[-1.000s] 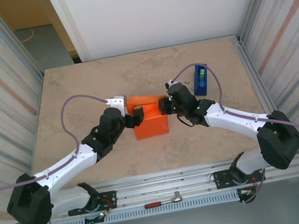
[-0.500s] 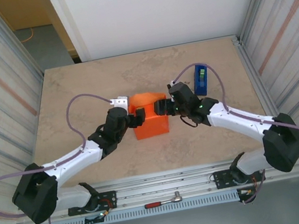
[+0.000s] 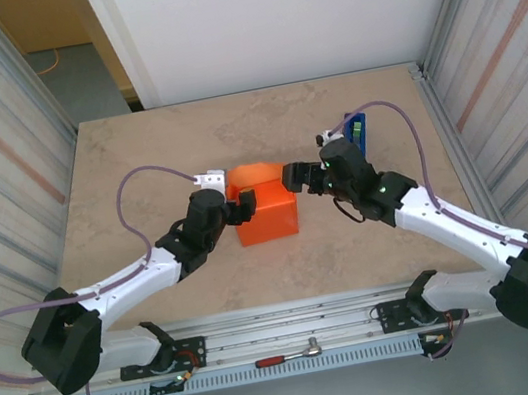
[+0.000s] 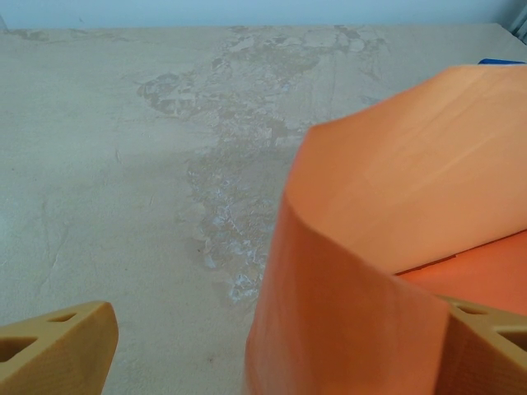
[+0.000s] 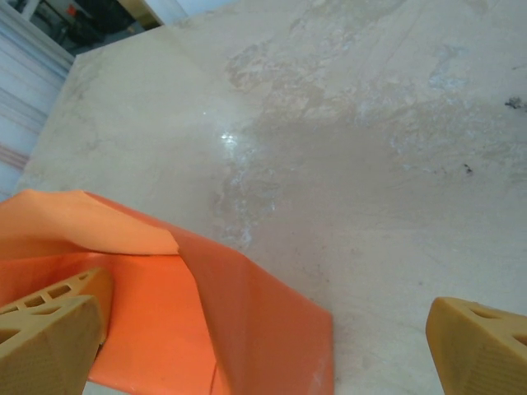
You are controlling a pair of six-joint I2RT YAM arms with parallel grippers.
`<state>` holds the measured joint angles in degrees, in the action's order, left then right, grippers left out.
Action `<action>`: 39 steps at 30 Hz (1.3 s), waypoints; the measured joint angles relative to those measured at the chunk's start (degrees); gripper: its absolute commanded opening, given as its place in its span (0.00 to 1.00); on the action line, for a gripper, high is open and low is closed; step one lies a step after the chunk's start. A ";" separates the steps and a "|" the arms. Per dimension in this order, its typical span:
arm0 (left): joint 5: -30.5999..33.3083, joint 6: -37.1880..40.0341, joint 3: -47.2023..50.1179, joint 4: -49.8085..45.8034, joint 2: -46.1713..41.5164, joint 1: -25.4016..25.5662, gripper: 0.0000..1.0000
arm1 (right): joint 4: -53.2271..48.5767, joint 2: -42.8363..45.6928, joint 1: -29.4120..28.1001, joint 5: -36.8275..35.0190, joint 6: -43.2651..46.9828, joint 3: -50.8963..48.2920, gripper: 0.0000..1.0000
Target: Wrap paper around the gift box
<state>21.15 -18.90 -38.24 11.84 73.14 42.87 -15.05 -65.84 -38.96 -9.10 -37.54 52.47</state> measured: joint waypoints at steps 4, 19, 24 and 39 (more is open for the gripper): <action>0.02 0.00 0.00 0.00 0.00 0.00 0.93 | 0.09 0.22 0.07 0.48 -1.05 -0.22 0.98; 1.01 0.46 -0.02 0.04 -0.02 0.00 0.93 | 6.08 -9.42 -3.56 -0.22 -0.94 -1.01 0.99; 1.01 1.11 -0.33 -1.62 -0.81 -0.09 0.97 | 6.16 -12.17 -3.56 -1.99 -1.51 -1.97 0.98; -3.23 -2.21 -3.39 -8.66 -16.96 -1.29 0.91 | 5.31 -11.15 -3.89 -3.76 -5.75 -2.69 0.98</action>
<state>17.91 -21.10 -41.63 3.18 56.18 41.58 -9.74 -76.99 -42.85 -12.86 -43.29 49.78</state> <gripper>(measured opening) 0.914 0.976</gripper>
